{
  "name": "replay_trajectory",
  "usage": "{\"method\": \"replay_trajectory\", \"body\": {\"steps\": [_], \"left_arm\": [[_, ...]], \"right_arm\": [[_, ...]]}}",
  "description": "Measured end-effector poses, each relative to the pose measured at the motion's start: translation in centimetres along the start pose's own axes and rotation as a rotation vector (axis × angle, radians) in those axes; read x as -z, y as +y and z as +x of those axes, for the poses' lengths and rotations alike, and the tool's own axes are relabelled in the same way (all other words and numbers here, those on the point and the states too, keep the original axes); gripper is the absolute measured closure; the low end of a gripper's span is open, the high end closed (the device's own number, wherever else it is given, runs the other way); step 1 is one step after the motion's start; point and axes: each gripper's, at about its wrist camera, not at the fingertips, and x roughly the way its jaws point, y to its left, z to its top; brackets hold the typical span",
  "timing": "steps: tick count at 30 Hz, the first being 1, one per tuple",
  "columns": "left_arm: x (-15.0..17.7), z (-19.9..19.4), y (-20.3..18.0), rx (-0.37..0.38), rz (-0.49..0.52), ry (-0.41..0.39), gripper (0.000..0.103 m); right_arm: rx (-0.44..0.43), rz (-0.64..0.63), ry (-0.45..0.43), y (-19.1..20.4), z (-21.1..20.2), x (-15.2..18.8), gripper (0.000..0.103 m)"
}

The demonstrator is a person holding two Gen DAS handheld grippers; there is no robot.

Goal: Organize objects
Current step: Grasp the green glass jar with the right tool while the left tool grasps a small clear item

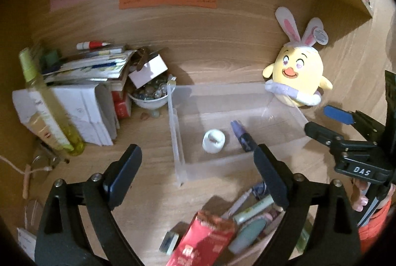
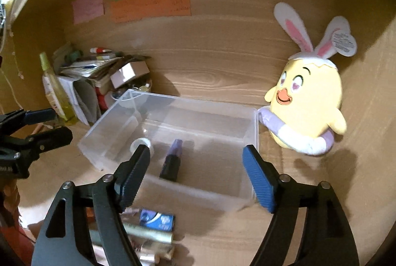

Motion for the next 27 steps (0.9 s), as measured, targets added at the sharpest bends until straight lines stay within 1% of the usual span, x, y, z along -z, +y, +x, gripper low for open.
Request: {"method": "replay_trajectory", "body": {"steps": [5, 9, 14, 20, 27], "left_arm": [[2.0, -1.2, 0.4, 0.001, -0.009, 0.018, 0.010], [3.6, -1.7, 0.7, -0.001, -0.020, 0.034, 0.010], [5.7, -1.7, 1.4, -0.020, -0.031, 0.070, 0.010], [8.2, -1.5, 2.4, -0.023, -0.064, 0.115, 0.010], [10.9, -1.0, 4.7, -0.066, -0.112, 0.155, 0.010]], "right_arm": [[-0.004, 0.010, -0.017, 0.4, -2.2, 1.9, 0.024], [-0.025, 0.026, -0.010, 0.7, -3.2, 3.5, 0.023], [-0.039, 0.042, 0.012, 1.2, -4.0, 5.9, 0.023], [-0.053, 0.052, 0.046, 2.1, -4.8, 8.6, 0.023], [-0.059, 0.033, 0.089, 3.3, -4.9, 11.1, 0.023]]}}
